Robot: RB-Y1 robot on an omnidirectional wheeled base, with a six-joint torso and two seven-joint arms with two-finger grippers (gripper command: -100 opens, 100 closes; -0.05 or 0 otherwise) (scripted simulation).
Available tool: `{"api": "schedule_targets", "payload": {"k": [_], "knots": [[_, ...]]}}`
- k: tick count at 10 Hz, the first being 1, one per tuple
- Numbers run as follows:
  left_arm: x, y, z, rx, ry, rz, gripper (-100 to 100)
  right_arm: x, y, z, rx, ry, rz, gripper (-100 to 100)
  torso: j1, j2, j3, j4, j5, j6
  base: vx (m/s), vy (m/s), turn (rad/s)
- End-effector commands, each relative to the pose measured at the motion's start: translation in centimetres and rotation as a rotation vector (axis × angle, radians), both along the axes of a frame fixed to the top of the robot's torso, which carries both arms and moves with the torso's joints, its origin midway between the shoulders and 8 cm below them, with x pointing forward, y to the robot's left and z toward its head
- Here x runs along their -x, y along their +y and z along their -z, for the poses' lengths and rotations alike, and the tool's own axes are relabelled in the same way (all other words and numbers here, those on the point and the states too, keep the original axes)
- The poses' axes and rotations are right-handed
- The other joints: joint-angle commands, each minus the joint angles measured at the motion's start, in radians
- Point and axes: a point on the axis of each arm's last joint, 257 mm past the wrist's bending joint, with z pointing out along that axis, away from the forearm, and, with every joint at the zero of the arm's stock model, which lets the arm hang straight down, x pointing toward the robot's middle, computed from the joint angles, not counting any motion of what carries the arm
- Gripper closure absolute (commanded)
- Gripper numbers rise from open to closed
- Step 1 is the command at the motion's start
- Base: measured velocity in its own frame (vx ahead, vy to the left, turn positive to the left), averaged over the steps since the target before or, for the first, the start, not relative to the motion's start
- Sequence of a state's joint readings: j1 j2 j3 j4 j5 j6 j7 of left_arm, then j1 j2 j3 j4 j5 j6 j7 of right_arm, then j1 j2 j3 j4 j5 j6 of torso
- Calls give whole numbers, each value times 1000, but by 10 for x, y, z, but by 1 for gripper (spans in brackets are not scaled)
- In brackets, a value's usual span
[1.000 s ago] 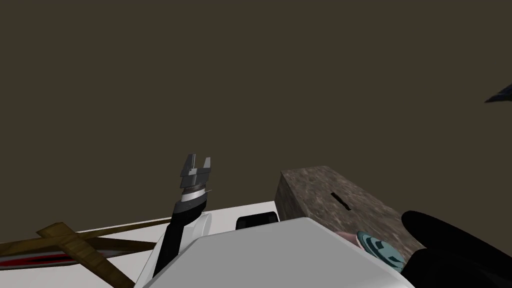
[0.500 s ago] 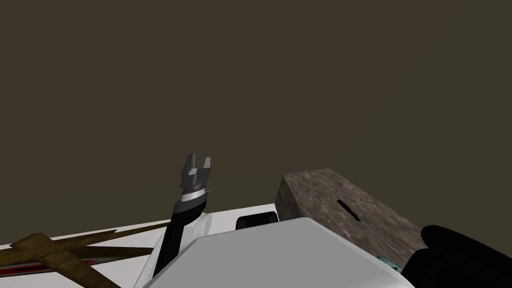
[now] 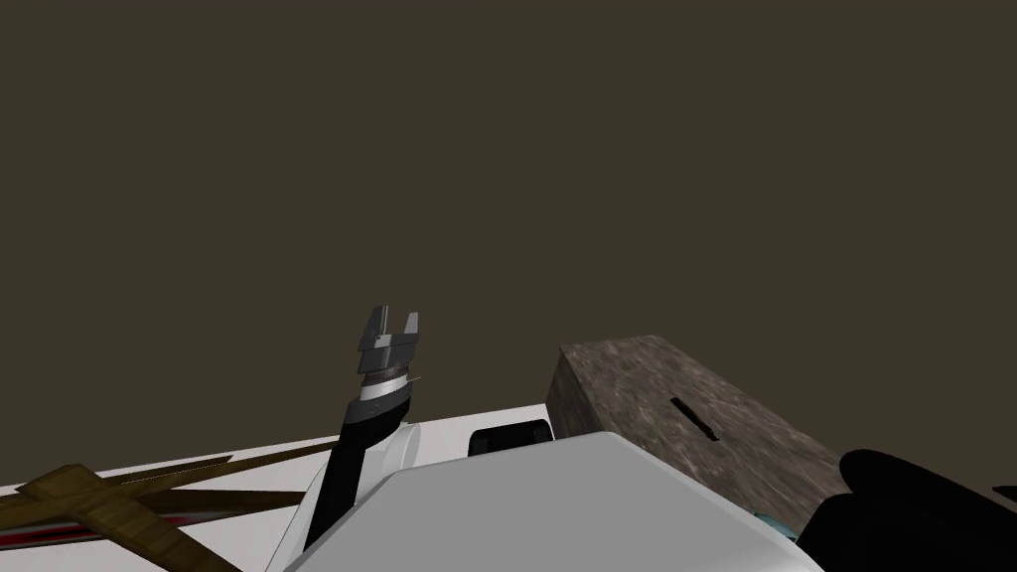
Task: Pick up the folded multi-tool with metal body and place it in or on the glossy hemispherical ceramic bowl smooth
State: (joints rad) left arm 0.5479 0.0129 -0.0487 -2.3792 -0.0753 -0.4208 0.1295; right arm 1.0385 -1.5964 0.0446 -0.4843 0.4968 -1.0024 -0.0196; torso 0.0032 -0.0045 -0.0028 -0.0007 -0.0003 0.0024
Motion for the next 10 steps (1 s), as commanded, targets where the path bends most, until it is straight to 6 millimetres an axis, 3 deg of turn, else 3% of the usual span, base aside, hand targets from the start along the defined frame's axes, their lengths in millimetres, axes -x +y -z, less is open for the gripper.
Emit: {"api": "schedule_targets", "payload": {"k": [1, 5, 6, 9, 10], "knots": [[0, 0, 0, 0, 0, 0, 0, -12, -2, -11, 1, -2, -9, -100, 0, 0, 0, 0, 0, 0, -18, -2, -75], [0, 0, 0, 0, 0, 0, 0, -24, -3, -22, 1, -4, -19, -100, 0, 1, 1, 0, 0, 0, -22, 1, -30], [0, 0, 0, 0, 0, 0, 0, -36, -4, -33, 0, -6, -29, -100, 0, 1, 1, 0, 0, 0, -21, -3, -71], [0, 0, 0, 0, 0, 0, 0, -36, -4, -33, 0, -6, -29, -100, 0, 1, 1, 0, 0, 0, -11, -1, -9], [0, 0, 0, 0, 0, 0, 0, -49, -4, -42, -1, -7, -39, -100, 0, 0, 0, 0, 0, 0, -19, -1, -67]]}}
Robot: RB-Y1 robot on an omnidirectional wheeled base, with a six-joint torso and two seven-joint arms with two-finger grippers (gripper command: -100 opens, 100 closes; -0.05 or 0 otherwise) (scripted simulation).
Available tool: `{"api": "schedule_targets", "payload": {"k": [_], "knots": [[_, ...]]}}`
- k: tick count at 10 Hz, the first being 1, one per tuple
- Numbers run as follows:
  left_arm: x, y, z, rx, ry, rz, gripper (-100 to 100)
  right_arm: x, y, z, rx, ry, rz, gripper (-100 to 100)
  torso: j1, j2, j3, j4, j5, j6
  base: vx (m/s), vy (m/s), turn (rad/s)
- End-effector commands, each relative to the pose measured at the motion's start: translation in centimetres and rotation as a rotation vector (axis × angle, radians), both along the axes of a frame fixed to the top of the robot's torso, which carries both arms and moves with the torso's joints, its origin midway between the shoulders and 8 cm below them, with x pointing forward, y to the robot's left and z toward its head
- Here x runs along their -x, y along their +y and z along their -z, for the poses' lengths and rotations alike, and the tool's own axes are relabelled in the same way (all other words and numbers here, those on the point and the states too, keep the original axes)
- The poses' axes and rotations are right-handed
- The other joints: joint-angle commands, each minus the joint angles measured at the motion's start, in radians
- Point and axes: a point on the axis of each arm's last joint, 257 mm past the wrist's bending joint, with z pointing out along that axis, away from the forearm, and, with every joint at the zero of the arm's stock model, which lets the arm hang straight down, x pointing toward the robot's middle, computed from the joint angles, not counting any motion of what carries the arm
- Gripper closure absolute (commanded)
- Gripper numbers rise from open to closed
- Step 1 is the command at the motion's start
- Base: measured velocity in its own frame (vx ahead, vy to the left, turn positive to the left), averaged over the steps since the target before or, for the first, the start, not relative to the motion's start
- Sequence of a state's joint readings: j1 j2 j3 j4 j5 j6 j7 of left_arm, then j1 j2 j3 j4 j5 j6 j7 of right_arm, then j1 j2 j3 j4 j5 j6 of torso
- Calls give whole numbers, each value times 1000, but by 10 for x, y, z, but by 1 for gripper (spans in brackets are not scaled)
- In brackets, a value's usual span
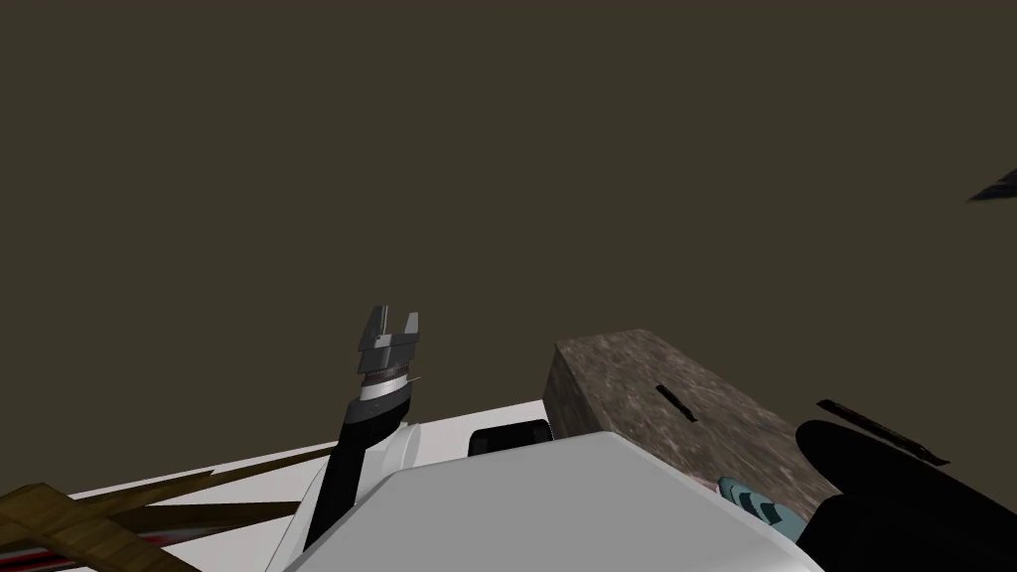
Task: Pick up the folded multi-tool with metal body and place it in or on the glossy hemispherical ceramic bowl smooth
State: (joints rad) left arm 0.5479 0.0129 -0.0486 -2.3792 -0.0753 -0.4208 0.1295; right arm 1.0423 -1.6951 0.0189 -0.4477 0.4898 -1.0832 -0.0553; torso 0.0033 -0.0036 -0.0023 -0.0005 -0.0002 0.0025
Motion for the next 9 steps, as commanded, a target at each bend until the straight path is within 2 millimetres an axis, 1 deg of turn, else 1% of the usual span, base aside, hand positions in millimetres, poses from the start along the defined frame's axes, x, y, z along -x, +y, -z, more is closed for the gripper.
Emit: {"api": "schedule_targets", "payload": {"k": [1, 2, 3, 4, 9], "knots": [[0, 0, 0, 0, 0, 0, 0, -5, 2, -4, -5, 0, -4, -100, 0, 0, 0, 0, 0, 0, -23, 0, -36], [0, 0, 0, 0, 0, 0, 0, -18, 2, -14, -7, -1, -15, -100, 0, 0, 0, 0, 0, 0, -30, -1, -60], [0, 0, 0, 0, 0, 0, 0, -13, 2, -8, -6, 1, -11, -100, 0, 1, 0, 0, 0, 0, -15, 0, -10], [0, 0, 0, 0, 0, 0, 0, -14, 2, -9, -7, 0, -11, 0, 0, 0, 0, 0, 0, 0, 0, 0, 0], [0, 0, 0, 0, 0, 0, 0, -14, 2, -9, -7, 0, -11, 0, 0, -1, 0, 0, 0, 0, 0, 0, 0]]}}
